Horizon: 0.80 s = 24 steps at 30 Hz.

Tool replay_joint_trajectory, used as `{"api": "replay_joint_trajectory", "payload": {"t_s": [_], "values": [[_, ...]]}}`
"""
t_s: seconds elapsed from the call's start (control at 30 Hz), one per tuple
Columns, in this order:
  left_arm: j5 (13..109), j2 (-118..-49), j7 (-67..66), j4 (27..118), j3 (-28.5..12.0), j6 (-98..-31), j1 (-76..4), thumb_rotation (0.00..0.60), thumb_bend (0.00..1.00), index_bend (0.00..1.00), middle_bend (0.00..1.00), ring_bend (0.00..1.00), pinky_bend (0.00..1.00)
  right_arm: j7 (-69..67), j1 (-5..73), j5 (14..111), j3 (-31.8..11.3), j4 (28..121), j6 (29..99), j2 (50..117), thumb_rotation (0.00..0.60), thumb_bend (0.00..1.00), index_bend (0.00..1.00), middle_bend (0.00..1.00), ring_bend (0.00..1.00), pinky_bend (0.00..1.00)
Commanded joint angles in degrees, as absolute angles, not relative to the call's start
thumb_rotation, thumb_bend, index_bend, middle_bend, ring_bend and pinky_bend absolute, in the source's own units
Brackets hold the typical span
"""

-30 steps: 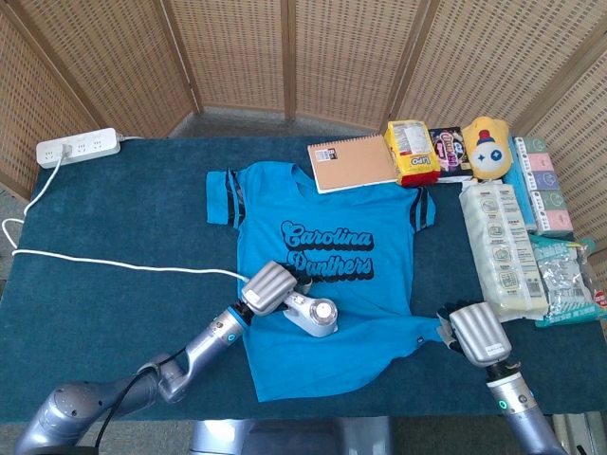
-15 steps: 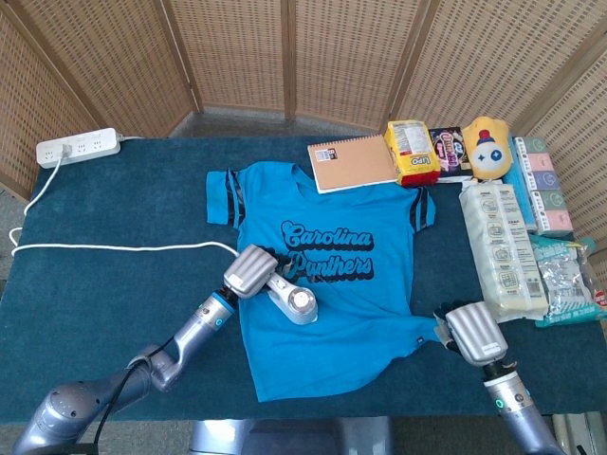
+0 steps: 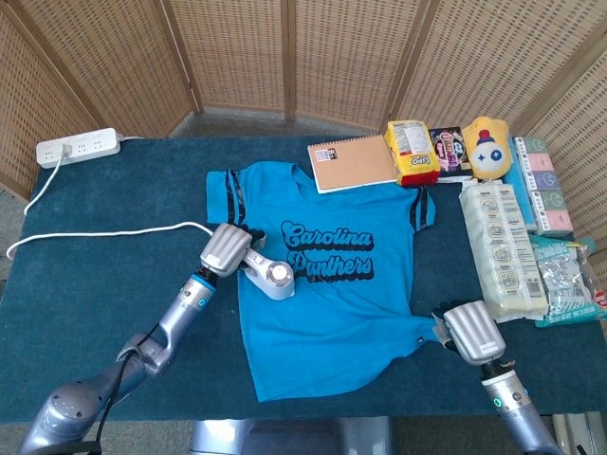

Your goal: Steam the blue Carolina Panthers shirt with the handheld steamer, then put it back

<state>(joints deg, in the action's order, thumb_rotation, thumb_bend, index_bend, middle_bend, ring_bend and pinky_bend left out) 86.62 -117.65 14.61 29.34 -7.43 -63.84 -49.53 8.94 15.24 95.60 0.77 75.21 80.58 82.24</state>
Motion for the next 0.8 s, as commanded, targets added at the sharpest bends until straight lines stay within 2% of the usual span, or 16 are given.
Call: {"api": "replay_joint_trajectory", "payload": {"t_s": [0.03, 0.47, 0.8], "values": [[86.94, -117.98, 15.06, 29.46, -6.91, -64.09, -49.42, 0.6, 0.46, 0.52, 0.67, 0.59, 0.66, 8.87, 15.18, 95.56, 0.79, 75.15, 80.63, 82.22, 0.6, 0.36, 0.76, 0.69, 0.7, 0.78], [89.82, -118.85, 16.14, 35.13, -4.01, -66.34, -49.01, 0.6, 0.46, 0.52, 0.67, 0.59, 0.66, 8.72, 14.81, 95.56, 0.81, 75.11, 81.17, 81.92, 0.6, 0.36, 0.76, 0.69, 0.7, 0.78], [91.7, -115.5, 13.63, 45.24, -1.73, -66.92, -47.81, 0.6, 0.45, 0.52, 0.67, 0.59, 0.66, 8.48, 14.74, 95.6, 0.8, 74.86, 81.25, 82.11, 0.6, 0.36, 0.76, 0.69, 0.7, 0.78]]}}
